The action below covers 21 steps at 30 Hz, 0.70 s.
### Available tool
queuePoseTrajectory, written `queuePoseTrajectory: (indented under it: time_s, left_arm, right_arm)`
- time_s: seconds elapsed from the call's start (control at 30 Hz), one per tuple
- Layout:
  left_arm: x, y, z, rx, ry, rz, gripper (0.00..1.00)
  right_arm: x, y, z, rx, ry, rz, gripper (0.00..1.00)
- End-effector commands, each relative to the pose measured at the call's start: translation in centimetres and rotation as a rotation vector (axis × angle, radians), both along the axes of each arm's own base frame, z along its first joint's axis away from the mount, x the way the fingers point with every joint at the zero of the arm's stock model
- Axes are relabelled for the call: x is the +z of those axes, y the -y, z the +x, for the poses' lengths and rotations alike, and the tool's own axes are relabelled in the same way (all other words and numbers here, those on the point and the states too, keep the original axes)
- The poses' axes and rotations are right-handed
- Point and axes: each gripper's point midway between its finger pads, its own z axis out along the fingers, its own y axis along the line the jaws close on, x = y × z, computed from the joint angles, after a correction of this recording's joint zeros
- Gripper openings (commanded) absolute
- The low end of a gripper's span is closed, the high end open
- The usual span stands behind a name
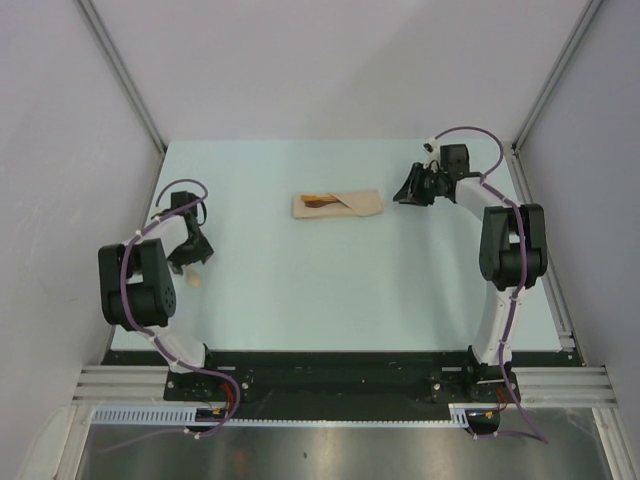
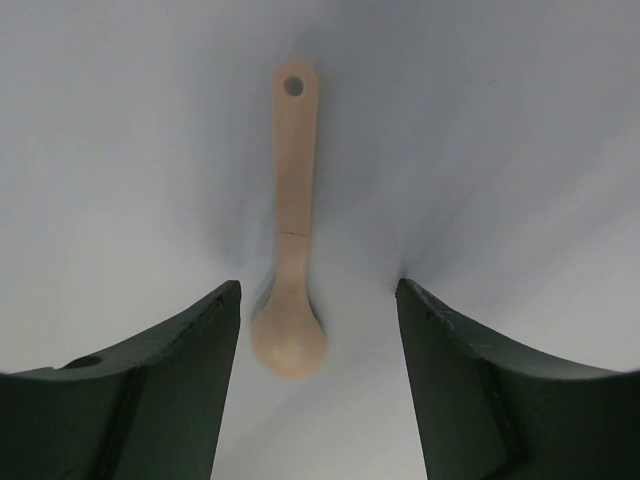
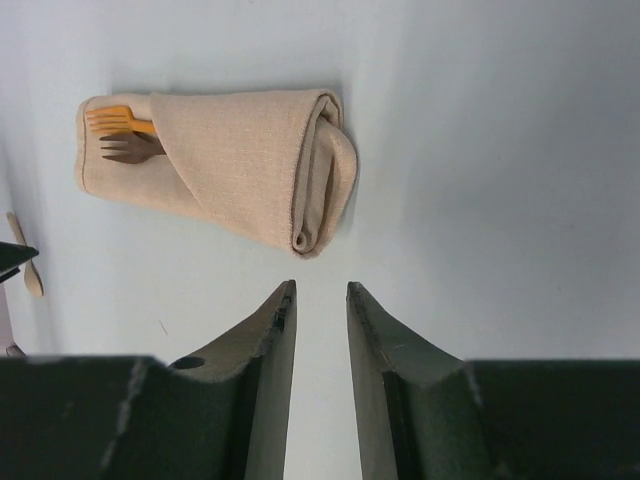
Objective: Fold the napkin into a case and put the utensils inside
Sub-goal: Pick up the spoon from the corner of the board.
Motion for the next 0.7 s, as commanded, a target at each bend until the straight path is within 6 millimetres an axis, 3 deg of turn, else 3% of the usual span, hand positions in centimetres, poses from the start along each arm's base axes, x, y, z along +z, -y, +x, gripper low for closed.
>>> queuePoseTrajectory:
  time_s: [0.0,0.2,0.23,0.33,0.43,0.5,0.67]
  left_arm:
    - [-2.5,0.3,-0.4,0.022,-0.033,-0.028,0.65]
    - [-2.8,1.7,-1.1,0.003,-0.007,-0.095,0.40]
    - [-3.0,1.8,-1.1,-0.006,-0.005,-0.105,0.29]
    - [-3.1,3.2,-0.5,-0.047,0.005,-0.150,0.12]
    - [-3.2,4.5,0.4,-0.088,0.012,-0.191,0.08]
    - [-1.8,3.6,0.5,-0.085,0.030,-0.139,0.09]
    - [2.9,1.7,0.0,-0.035,0.119,-0.028,0.31]
  right_arm:
    - [5.1,0.1,0.6,0.001,0.128,0.032,0.31]
    - [6.4,0.1,0.4,-0.010,0.159,0.022,0.30]
    - [6.5,0.3,0.4,-0.018,0.164,0.011,0.30]
    - [7.5,0.1,0.2,-0.018,0.188,0.000,0.30]
    - [7.8,-0.7,-0.2,0.000,0.192,-0.024,0.30]
    - [8.1,-1.3,-0.4,0.013,0.194,-0.028,0.30]
    - [8.6,-3.2,-0.6,0.052,0.195,-0.023,0.30]
